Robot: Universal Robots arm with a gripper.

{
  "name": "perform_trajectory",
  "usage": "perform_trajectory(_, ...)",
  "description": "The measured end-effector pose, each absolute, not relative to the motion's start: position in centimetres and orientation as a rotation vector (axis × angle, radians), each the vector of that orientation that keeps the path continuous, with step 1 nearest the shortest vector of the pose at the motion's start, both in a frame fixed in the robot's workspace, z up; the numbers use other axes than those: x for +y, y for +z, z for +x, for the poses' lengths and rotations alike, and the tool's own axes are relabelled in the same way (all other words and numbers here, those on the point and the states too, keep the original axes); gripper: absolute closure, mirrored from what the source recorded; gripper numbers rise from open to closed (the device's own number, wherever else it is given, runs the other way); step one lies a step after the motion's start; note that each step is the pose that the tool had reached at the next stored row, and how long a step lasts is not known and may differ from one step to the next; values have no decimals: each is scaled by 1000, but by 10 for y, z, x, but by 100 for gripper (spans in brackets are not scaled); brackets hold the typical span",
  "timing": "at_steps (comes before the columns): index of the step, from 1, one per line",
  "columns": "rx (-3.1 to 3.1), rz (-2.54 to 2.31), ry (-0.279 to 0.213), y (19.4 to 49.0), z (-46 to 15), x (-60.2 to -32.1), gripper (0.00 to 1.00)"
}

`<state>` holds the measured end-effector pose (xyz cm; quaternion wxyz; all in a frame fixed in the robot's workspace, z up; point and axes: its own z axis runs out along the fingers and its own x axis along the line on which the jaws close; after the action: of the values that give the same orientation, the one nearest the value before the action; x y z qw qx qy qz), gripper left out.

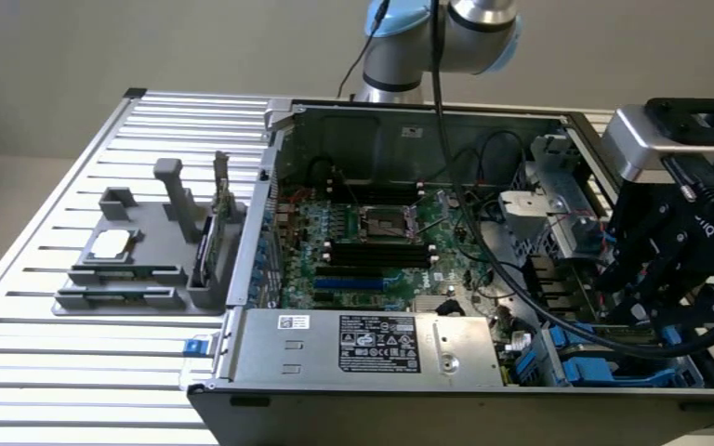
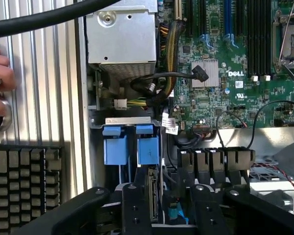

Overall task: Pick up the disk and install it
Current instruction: 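Insert the first disk wire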

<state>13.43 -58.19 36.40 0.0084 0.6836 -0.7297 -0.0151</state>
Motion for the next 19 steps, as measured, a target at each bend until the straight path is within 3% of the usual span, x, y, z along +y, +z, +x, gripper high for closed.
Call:
perform_trajectory(4, -2295, 2120, -47, 371, 134, -582, 63)
perform_trajectory(5, -2295, 2120, -47, 373, 134, -582, 70)
perform_trajectory(19, -2409, 2007, -64, 394, 131, -582, 70)
